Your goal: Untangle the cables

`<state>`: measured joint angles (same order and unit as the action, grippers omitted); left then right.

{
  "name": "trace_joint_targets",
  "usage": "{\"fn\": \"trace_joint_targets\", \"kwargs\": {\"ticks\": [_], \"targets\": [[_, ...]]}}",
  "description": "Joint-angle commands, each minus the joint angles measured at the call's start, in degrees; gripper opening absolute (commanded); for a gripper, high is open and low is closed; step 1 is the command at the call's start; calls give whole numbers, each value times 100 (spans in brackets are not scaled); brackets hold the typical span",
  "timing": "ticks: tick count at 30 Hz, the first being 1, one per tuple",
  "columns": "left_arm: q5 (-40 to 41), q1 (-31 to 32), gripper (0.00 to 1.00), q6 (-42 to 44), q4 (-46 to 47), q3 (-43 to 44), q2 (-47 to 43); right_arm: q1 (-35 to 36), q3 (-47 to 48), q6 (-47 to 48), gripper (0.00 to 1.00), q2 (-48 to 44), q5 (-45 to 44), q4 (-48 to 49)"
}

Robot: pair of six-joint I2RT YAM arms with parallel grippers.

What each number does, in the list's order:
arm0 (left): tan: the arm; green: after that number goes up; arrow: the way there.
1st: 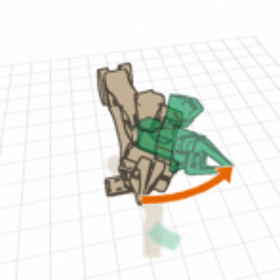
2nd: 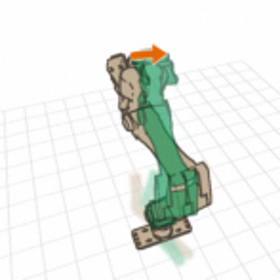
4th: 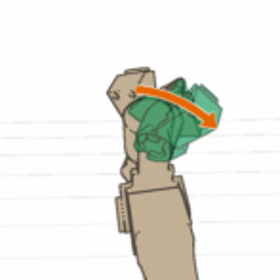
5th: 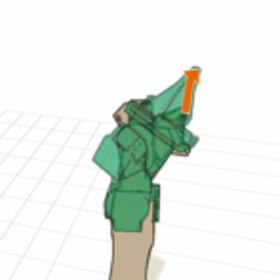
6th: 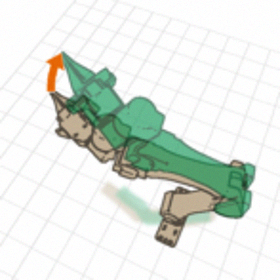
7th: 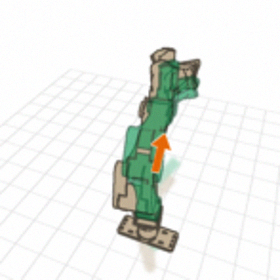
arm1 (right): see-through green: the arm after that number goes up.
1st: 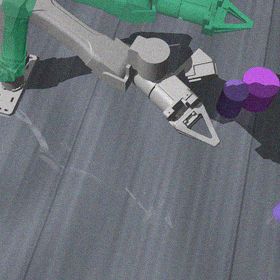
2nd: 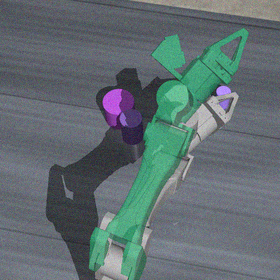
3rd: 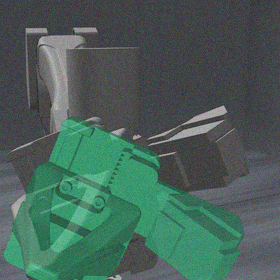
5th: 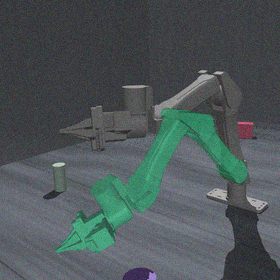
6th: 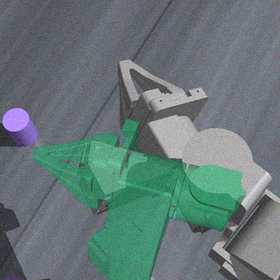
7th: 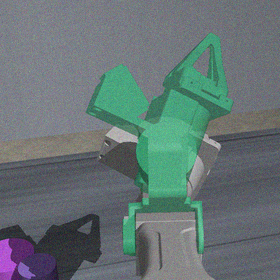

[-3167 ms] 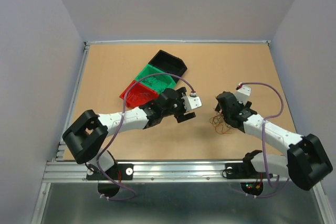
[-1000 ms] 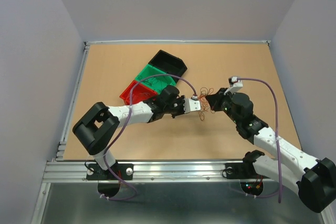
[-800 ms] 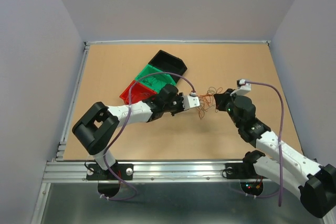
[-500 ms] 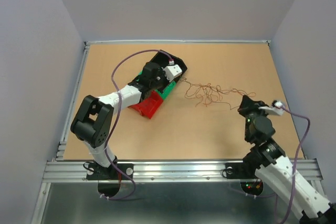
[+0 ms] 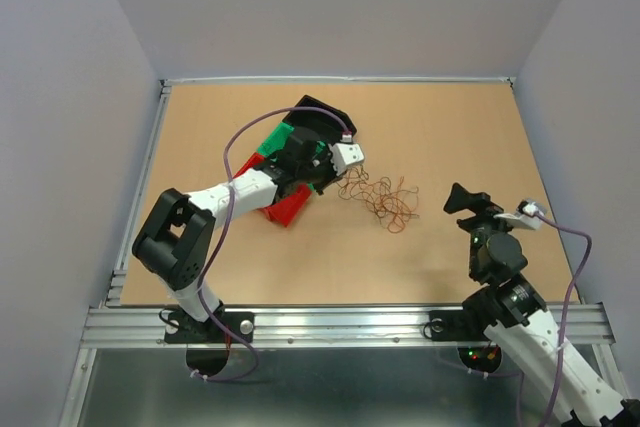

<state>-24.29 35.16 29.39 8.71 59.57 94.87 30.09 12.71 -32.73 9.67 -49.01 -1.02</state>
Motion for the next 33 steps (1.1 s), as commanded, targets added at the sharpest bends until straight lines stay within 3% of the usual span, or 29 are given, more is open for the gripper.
{"fn": "trace_joint_targets", "kwargs": {"ticks": [1, 2, 3, 6, 9, 18, 27, 29, 30, 32, 33], "targets": [[-129, 684, 0, 577, -475, -60, -452, 32, -74, 1285, 99, 114, 2522, 1092], [28, 790, 0, 620, -510, -77, -495, 32, -197, 1478, 98, 131, 3129, 1773], [56, 921, 0, 647, -537, -129, -531, 32, -451, 1680, 97, 236, 4309, 2120], [4, 949, 0, 621, -581, -165, -689, 32, -524, 1936, 97, 787, 6124, 3001], [-93, 949, 0, 621, -695, -165, -882, 32, -393, 2042, 95, 1421, 6912, 3353], [-278, 949, 0, 595, -862, -253, -1497, 32, 73, 2377, 94, 4252, 7827, 4996], [-822, 958, 0, 665, -1134, -262, -1884, 32, 539, 2183, 90, 5721, 7258, 5884], [-919, 958, 0, 691, -1187, -271, -1946, 32, 592, 2122, 81, 5896, 7038, 6016], [-928, 958, 0, 700, -1187, -271, -1955, 32, 610, 2096, 67, 5949, 6950, 6043], [-893, 958, 0, 691, -1179, -279, -1999, 32, 636, 1982, 48, 6063, 6415, 6043], [-823, 958, 0, 648, -1074, -297, -2068, 41, 628, 1929, 30, 6099, 6143, 6043]]}}
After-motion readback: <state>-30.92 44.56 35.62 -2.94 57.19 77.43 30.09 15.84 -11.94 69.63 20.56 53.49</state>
